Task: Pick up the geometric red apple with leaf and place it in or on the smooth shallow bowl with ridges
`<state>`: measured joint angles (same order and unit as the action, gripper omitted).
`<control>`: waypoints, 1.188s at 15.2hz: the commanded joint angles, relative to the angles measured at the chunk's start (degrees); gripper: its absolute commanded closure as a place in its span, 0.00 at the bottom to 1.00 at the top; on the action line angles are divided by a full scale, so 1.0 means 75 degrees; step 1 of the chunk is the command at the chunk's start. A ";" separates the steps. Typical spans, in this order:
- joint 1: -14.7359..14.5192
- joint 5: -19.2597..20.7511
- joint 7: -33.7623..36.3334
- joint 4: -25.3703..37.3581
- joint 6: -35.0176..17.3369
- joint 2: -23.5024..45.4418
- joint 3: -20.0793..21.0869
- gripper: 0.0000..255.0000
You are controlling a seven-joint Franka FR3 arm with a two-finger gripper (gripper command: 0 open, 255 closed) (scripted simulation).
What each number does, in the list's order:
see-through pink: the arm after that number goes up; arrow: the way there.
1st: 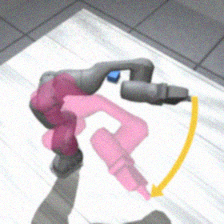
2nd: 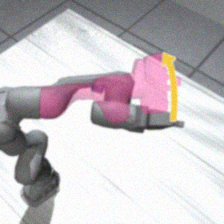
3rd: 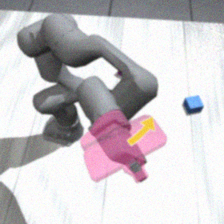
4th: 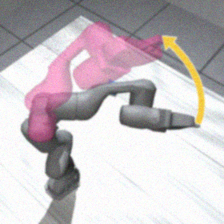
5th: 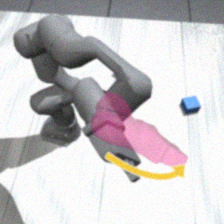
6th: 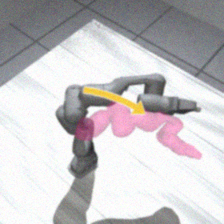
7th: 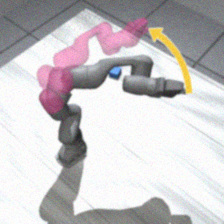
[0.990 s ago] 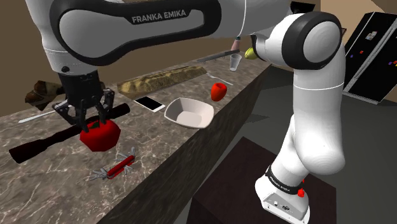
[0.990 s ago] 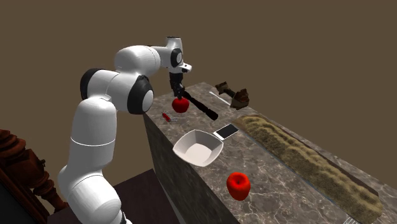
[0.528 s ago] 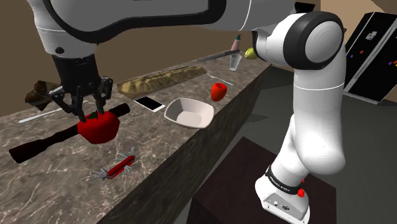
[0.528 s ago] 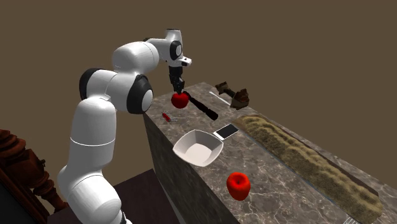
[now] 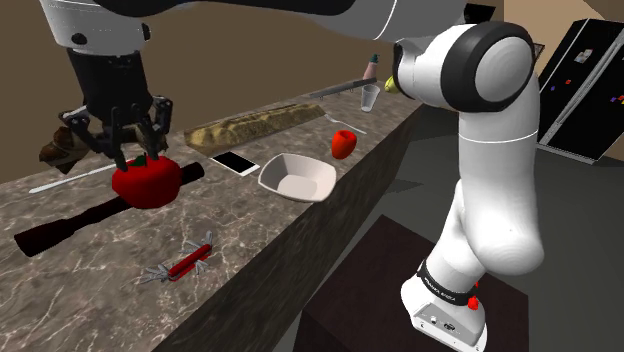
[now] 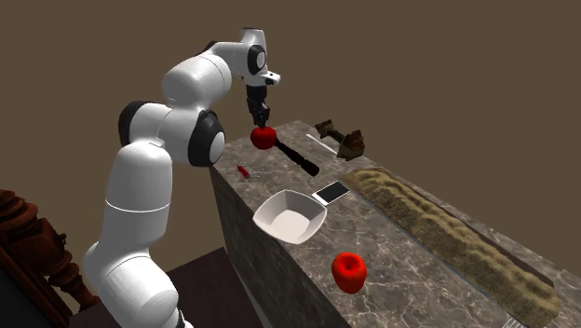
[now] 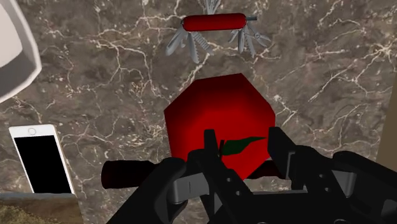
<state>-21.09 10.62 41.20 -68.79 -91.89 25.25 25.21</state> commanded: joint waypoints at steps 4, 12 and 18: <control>0.0368 -0.0255 -0.0256 -0.0640 -0.0033 -0.0653 0.0016 1.00; 0.1564 -0.1235 -0.1629 -0.3255 -0.0567 -0.2951 -0.0320 1.00; 0.1741 -0.1661 -0.1925 -0.4420 -0.1360 -0.3524 -0.0477 0.00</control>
<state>-8.26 -0.67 27.10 -98.56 -99.45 0.19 21.82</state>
